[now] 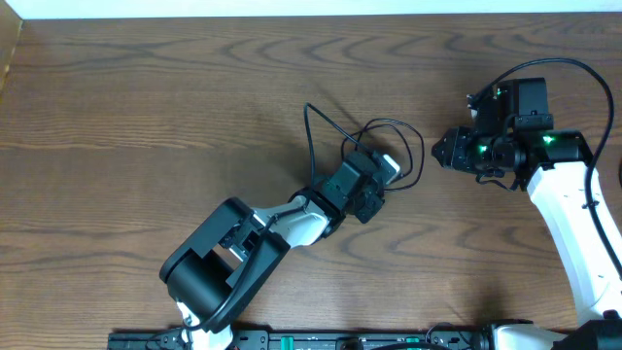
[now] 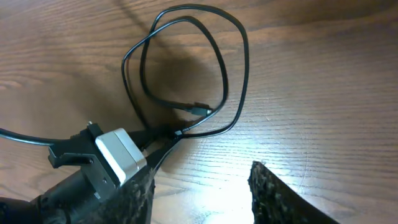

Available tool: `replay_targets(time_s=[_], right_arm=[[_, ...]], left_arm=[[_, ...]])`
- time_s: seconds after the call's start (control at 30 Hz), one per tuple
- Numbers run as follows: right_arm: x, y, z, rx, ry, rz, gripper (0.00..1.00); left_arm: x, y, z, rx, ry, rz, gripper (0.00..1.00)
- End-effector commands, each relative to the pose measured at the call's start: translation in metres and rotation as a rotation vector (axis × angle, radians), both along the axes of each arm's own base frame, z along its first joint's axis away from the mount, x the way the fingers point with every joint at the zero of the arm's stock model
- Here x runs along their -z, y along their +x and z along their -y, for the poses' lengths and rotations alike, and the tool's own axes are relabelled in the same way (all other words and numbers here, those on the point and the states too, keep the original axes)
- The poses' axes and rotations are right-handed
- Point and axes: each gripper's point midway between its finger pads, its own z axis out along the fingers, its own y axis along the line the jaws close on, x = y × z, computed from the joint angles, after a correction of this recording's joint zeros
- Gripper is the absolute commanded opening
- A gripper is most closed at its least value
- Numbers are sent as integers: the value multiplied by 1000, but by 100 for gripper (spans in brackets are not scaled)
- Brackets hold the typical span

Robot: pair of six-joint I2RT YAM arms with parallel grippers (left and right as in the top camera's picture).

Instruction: Untangle cables

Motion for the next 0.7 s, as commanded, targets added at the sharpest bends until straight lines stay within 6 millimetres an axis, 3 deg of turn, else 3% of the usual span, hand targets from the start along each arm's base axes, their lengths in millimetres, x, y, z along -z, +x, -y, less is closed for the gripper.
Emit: replay_targets(time_s=[0.0, 0.13, 0.2, 0.37, 0.5, 0.67], right_arm=[[-4, 1, 2, -2, 4, 12, 48], [-4, 1, 2, -2, 1, 13, 48], [-3, 1, 5, 5, -2, 12, 48], [-2, -1, 7, 12, -3, 0, 48], [-2, -1, 7, 10, -2, -3, 49], [-2, 0, 7, 10, -3, 2, 56]], left_arm=[[24, -8, -29, -78, 110, -45, 19], [-15, -3, -25, -84, 57, 6, 19], [-56, 3, -28, -110, 18, 79, 19], [-118, 4, -38, -146, -43, 181, 19], [-143, -3, -44, -148, -70, 205, 19], [-155, -14, -54, -151, -65, 195, 19]])
